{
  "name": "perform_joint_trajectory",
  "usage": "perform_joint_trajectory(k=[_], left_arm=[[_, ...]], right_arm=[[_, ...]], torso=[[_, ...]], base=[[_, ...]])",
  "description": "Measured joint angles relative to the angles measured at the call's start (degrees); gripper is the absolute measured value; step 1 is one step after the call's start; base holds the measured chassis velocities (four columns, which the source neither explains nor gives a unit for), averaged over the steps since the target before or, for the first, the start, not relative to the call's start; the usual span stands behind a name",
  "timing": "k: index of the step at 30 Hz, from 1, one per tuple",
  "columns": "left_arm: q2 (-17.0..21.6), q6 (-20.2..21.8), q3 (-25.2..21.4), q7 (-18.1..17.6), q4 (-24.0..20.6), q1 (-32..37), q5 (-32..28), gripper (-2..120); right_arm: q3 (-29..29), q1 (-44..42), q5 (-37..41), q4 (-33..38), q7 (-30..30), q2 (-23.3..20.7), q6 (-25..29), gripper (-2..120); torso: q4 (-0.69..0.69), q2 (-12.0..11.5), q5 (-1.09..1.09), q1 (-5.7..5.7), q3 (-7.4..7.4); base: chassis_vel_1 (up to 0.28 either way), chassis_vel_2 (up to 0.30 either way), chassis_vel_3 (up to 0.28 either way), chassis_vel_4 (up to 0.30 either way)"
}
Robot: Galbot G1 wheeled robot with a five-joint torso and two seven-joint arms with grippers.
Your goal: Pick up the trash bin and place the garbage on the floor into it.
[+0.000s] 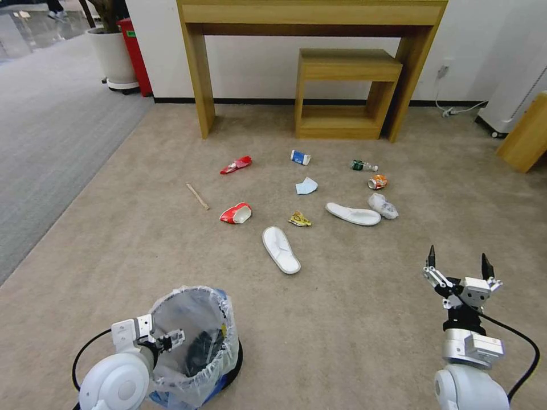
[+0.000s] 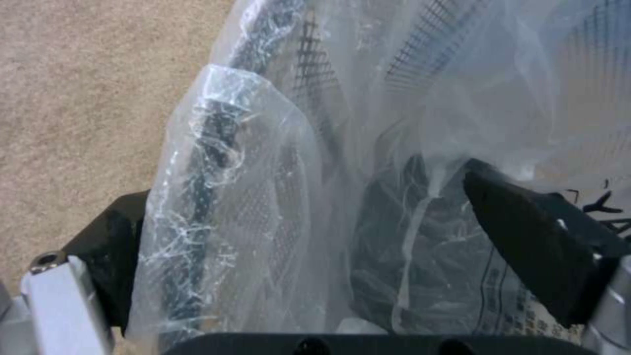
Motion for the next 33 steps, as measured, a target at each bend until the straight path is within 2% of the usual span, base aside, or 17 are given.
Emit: perform_joint_trajectory(k=[7, 20, 33], left_arm=[[0.31, 0.39, 0.19, -0.13, -2.5, 0.66, -0.5, 100], [1.88, 0.33, -2.95, -0.67, -8.3, 2.28, -0.97, 100], [2.0, 0.26, -3.47, -0.71, -8.15, 2.86, -1.29, 100]], right_arm=[[-0.07, 0.07, 0.0, 0.28, -0.04, -0.02, -0.03, 100], [-0.26, -0.08, -0.21, 1.88, -0.15, 0.51, -1.16, 100], [-0.36, -0.53, -0.74, 2.38, -0.25, 1.32, -1.26, 100]], torso=[[-0.03, -0.02, -0.13, 0.01, 0.03], [-0.01, -0.02, 0.0, 0.01, 0.0], [0.0, -0.02, 0.01, 0.01, 0.0]], base=[[0.0, 0.0, 0.0, 0.0], [0.0, 0.0, 0.0, 0.0], [0.0, 0.0, 0.0, 0.0]])
